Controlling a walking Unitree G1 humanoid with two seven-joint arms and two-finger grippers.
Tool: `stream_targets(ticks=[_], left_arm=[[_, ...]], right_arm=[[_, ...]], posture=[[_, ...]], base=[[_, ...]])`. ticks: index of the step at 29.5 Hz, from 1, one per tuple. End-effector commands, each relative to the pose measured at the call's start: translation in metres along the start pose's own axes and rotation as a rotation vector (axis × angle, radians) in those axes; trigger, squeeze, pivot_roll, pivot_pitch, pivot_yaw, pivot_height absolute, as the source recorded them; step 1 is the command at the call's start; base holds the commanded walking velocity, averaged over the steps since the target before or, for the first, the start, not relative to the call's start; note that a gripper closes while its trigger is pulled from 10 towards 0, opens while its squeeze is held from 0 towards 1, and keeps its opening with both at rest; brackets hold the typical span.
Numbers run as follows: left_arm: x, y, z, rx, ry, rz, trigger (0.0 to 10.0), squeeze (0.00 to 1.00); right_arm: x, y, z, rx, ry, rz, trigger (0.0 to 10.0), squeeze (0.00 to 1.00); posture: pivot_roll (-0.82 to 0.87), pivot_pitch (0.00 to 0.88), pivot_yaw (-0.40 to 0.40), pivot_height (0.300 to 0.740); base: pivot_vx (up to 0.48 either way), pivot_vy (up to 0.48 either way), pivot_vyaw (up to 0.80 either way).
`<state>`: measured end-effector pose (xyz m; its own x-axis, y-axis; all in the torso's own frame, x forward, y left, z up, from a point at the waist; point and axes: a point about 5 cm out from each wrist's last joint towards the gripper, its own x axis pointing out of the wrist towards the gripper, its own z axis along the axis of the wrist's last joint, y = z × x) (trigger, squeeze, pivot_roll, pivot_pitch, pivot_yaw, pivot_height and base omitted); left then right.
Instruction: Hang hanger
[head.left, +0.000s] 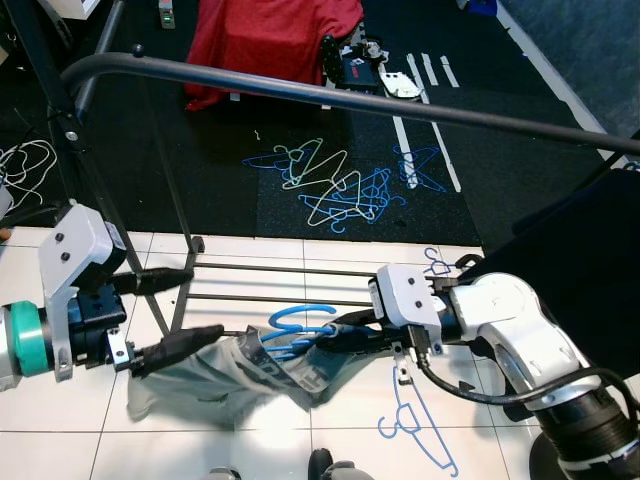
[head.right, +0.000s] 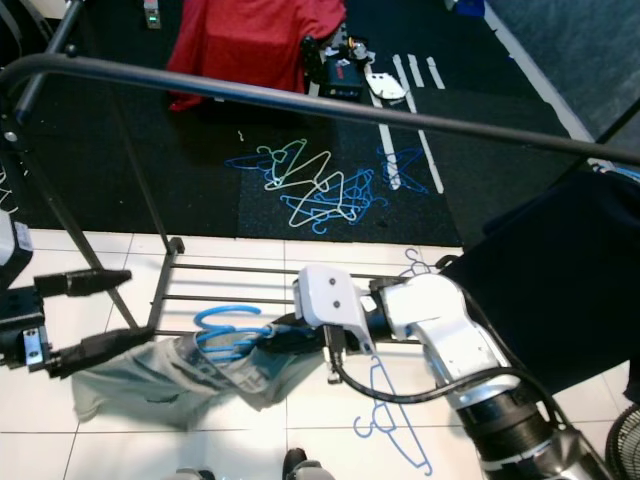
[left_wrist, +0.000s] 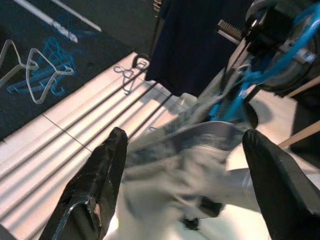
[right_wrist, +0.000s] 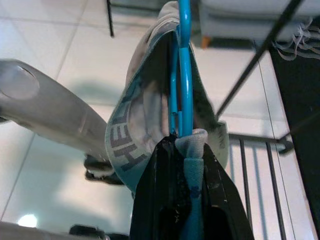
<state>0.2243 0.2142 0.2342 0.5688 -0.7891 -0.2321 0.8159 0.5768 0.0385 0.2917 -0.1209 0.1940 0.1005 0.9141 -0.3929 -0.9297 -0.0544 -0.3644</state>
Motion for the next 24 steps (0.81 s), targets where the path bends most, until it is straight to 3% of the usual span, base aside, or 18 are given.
stream_targets(ticks=[1,4,5,6,11,21,24], left_arm=[[0.002,-0.004,-0.002,-0.021,0.011,-0.023,10.0,0.00],[0.004,-0.003,-0.002,-0.043,0.014,-0.015,10.0,0.00],[0.006,-0.006,-0.009,0.004,0.082,-0.017,10.0,0.00],[0.006,-0.006,-0.009,0.004,0.082,-0.017,10.0,0.00],[0.019,-0.015,-0.030,0.015,0.190,0.002,10.0,0.00],[0.017,-0.007,-0.029,0.014,0.218,0.035,10.0,0.00],[0.012,-0.005,-0.016,0.057,0.131,0.053,10.0,0.00]], right_arm=[[-0.001,0.001,-0.002,-0.006,0.012,-0.005,10.0,0.00],[-0.001,-0.002,-0.003,-0.008,0.016,-0.025,10.0,0.00],[0.001,-0.008,-0.002,-0.013,0.005,-0.050,10.0,0.00],[0.001,-0.008,-0.002,-0.013,0.005,-0.050,10.0,0.00],[0.027,-0.029,0.017,-0.052,-0.093,-0.092,10.0,0.00],[0.041,-0.027,0.024,-0.074,-0.133,-0.034,10.0,0.00],[0.043,-0.027,0.023,-0.078,-0.126,-0.017,10.0,0.00]], posture=[[0.05,0.162,-0.012,0.740],[0.05,0.162,-0.012,0.740],[0.06,0.159,-0.008,0.740],[0.06,0.159,-0.008,0.740],[0.08,0.158,-0.013,0.740],[0.09,0.160,-0.035,0.740],[0.09,0.167,-0.044,0.740]], base=[[0.000,0.000,0.00],[0.000,0.000,0.00],[0.000,0.000,0.00],[0.000,0.000,0.00],[0.000,0.000,0.00],[0.000,0.000,0.00],[0.000,0.000,0.00]])
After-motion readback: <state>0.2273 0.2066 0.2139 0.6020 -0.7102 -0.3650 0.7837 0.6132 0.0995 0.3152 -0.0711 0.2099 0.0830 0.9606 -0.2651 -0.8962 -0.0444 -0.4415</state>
